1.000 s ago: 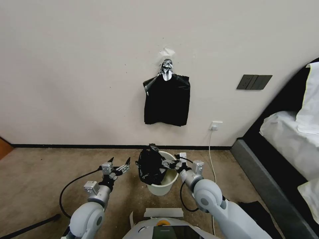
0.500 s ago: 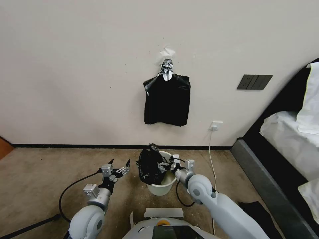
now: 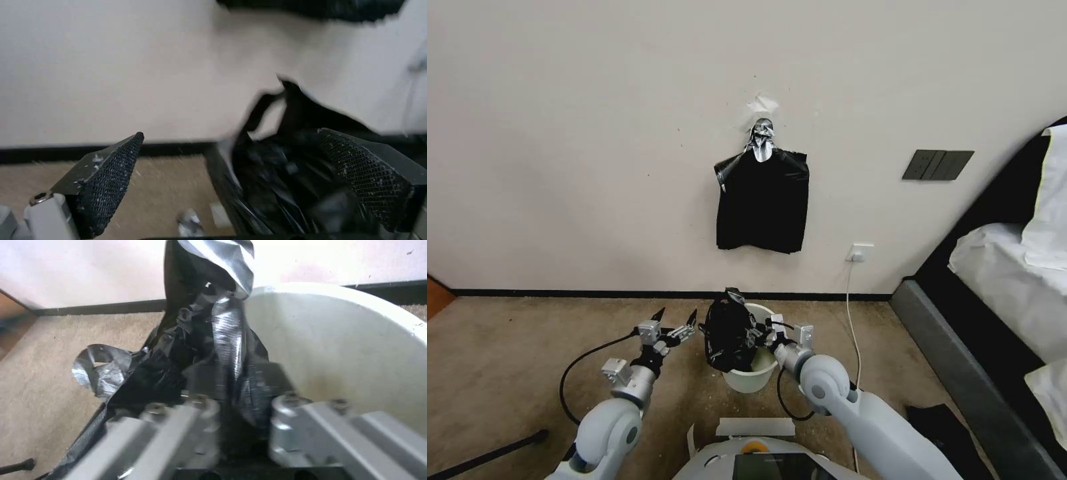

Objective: Place a trash bag onto the trash bin.

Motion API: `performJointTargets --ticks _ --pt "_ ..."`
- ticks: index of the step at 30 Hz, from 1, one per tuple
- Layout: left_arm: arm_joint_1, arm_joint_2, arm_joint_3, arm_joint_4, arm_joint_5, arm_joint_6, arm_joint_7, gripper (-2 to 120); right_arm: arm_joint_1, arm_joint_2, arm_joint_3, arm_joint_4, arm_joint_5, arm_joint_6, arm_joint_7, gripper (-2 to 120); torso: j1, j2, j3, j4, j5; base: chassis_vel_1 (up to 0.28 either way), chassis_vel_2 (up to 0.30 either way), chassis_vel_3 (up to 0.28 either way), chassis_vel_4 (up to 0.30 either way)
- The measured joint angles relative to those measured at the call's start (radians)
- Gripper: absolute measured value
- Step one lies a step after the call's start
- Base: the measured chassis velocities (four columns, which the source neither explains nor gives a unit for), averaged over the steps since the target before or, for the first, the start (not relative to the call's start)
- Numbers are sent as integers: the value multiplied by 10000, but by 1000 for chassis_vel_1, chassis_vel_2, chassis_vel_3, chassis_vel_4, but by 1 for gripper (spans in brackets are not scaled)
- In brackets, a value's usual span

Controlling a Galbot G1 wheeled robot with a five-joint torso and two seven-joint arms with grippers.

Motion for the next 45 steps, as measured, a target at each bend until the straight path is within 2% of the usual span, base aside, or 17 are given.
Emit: performJointTargets --ticks 1,3,5,9,15,21,25,29,31,34,44,45 --pt "-236 57 260 134 -112 371 13 100 -18 -12 0 66 -28 0 4 3 0 0 0 0 -1 0 0 0 0" --pt "-443 81 481 265 -198 641 6 100 -24 -25 2 115 -36 1 14 0 0 0 0 0 -1 0 0 0 0" --pt "-746 79 778 498 -450 1089 -61 100 -41 -62 26 209 -43 1 46 0 0 0 0 1 0 0 0 0 0" --pt "-1112 20 993 695 -828 1527 -62 100 -104 -128 77 321 -58 1 69 0 0 0 0 3 0 0 0 0 0" --pt "-1629 -52 1240 987 -997 1773 -67 100 -187 -154 110 369 -116 11 78 0 0 0 0 2 0 0 0 0 0" --pt "-2314 -202 1513 1645 -1081 2335 -110 100 -340 -179 193 427 -222 39 81 0 0 0 0 2 -1 0 0 0 0" --pt "-2455 -251 1554 1914 -1089 2426 -85 100 -382 -215 224 430 -247 48 80 0 0 0 0 2 0 0 0 0 0" --pt "-2605 -308 1587 2051 -1104 2913 -38 97 -406 -282 262 432 -287 57 81 0 0 0 0 2 0 0 0 0 0" --pt "-2722 -399 1521 1995 -1551 3834 -88 90 -464 -331 305 438 -359 85 80 0 0 0 0 2 -1 0 0 0 0" --pt "-2805 -444 1481 1961 -1776 4272 -282 87 -529 -357 321 454 -416 102 62 0 0 0 -1 1 1 0 0 0 0" --pt "-2758 -532 1422 2171 -1922 4392 -626 56 -618 -480 332 498 -515 215 21 0 0 0 -1 1 -1 0 0 0 0" --pt "-2758 -532 1422 2171 -1922 4392 -626 56 -618 -480 332 498 -515 215 21 0 0 0 -1 1 -1 0 0 0 0"
